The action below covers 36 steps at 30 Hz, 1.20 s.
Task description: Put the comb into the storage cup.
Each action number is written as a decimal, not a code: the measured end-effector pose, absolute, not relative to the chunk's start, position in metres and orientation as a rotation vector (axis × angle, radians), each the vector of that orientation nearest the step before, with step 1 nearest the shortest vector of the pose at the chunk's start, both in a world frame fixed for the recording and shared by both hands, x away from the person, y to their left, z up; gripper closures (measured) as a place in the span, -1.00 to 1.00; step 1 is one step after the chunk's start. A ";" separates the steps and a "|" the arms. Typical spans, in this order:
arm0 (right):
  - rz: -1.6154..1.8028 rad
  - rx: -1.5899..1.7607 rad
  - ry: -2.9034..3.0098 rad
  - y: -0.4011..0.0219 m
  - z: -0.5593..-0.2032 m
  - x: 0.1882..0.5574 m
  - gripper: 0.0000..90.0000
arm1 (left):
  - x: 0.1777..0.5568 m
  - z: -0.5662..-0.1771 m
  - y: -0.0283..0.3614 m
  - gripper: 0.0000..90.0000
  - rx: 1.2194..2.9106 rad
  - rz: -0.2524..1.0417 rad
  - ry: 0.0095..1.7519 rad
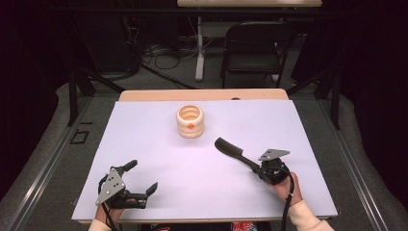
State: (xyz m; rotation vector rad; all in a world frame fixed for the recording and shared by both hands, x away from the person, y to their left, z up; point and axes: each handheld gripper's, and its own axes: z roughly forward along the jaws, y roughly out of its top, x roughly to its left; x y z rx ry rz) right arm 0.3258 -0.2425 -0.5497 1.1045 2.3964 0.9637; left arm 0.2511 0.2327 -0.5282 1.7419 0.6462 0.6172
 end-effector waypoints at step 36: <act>0.921 1.145 2.379 -0.254 -0.549 0.336 1.00 | 0.251 -0.528 0.235 -1.00 1.739 0.605 0.665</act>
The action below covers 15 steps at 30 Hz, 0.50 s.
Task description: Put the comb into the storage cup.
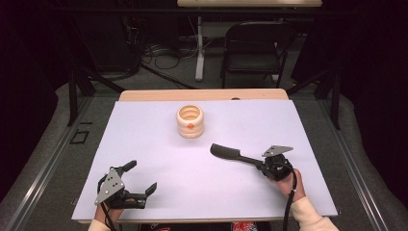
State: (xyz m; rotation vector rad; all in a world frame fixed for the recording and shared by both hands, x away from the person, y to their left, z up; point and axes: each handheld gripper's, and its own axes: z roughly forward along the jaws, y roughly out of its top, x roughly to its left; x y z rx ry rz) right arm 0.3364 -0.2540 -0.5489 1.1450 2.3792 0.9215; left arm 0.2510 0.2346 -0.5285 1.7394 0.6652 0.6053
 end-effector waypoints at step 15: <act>0.994 1.116 2.389 -0.258 -0.537 0.326 0.37 | 0.251 -0.529 0.236 -1.00 1.755 0.618 0.707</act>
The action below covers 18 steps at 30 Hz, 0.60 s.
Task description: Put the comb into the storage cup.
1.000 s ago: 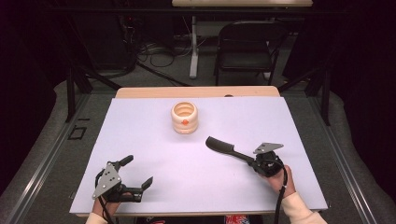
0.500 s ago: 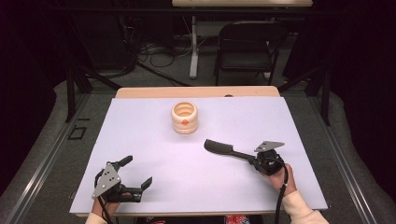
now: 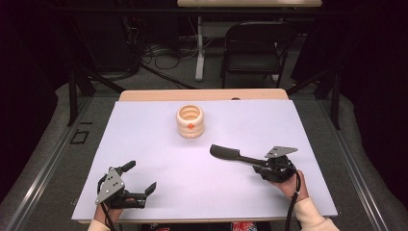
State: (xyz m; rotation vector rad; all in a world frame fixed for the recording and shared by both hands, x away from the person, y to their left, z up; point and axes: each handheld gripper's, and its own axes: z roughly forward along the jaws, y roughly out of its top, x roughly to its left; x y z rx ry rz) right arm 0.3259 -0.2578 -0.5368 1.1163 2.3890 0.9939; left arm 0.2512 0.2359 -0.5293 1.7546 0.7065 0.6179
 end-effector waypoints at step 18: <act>0.963 1.042 2.417 -0.273 -0.524 0.324 -0.81 | 0.251 -0.529 0.236 -1.00 1.753 0.621 0.708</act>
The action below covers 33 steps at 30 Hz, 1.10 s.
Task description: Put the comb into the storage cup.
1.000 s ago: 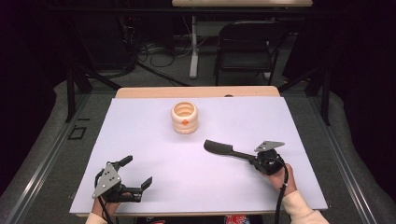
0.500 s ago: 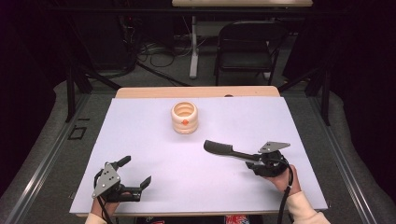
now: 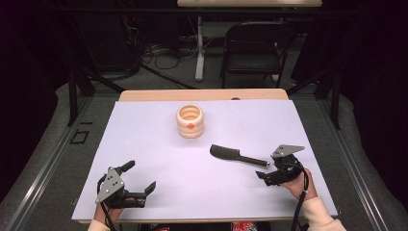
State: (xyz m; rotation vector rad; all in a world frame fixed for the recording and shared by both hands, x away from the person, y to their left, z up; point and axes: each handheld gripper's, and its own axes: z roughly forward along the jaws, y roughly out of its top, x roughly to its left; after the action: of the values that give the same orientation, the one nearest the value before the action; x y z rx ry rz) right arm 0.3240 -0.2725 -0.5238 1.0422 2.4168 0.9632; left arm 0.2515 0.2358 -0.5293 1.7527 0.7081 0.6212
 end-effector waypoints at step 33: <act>0.815 0.852 2.563 -0.242 -0.512 0.350 -1.00 | 0.252 -0.531 0.235 -1.00 1.751 0.631 0.718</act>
State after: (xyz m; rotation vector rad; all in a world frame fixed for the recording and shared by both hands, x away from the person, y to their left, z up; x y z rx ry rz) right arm 0.3505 -0.2416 -0.5124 0.8524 2.5627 0.8151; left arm 0.2517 0.2351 -0.5307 1.7511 0.7177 0.6315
